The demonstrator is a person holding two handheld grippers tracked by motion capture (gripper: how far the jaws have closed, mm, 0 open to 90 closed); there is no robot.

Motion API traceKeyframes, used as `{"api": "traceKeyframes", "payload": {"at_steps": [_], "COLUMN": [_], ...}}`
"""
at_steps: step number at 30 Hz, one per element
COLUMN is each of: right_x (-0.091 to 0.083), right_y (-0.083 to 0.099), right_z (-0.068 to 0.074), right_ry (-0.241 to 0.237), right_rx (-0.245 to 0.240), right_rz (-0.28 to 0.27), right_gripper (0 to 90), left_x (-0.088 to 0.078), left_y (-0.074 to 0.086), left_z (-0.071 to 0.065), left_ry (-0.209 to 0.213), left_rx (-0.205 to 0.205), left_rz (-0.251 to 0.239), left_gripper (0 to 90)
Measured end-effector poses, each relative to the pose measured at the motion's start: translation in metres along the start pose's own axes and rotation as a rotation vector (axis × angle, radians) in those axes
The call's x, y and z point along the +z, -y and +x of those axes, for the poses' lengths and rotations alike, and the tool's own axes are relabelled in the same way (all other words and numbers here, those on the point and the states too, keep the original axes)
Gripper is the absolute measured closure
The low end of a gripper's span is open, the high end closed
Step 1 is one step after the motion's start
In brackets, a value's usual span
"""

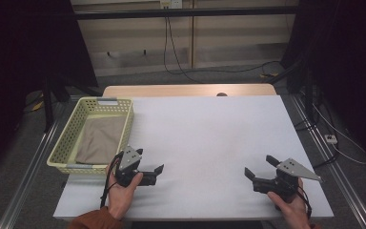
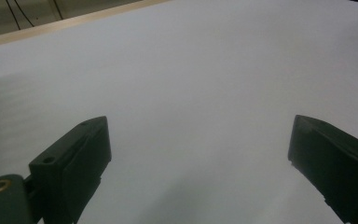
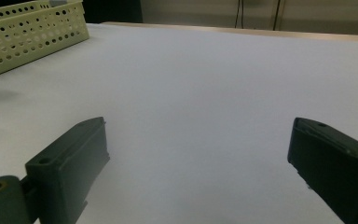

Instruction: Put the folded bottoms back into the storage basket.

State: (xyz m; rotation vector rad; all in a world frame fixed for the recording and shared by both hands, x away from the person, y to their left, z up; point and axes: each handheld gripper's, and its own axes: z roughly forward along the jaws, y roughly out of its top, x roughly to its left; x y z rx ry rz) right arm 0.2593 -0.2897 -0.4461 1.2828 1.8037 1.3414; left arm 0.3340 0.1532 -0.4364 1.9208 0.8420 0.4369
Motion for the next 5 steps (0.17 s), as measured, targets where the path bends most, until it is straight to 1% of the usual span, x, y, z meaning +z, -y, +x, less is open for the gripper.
{"api": "traceKeyframes", "payload": {"at_steps": [1, 2, 5], "right_x": [-0.0004, -0.0005, -0.0005], "right_y": [-0.0001, -0.0003, -0.0001], "right_z": [-0.0002, -0.0008, -0.0014], "right_ry": [0.003, 0.004, 0.009], "right_rx": [0.002, 0.003, 0.016], "right_rz": [-0.002, -0.004, -0.003], "right_gripper": [4.5, 4.5, 4.5], "left_x": [-0.0005, -0.0004, 0.0019], "left_y": [0.0006, 0.0008, 0.0008], "left_z": [-0.0001, -0.0013, -0.0004], "left_ry": [-0.01, -0.031, 0.002], "left_rx": [0.002, 0.016, -0.001], "left_rz": [-0.004, -0.004, 0.017], "left_gripper": [5.9, 5.9, 4.9]}}
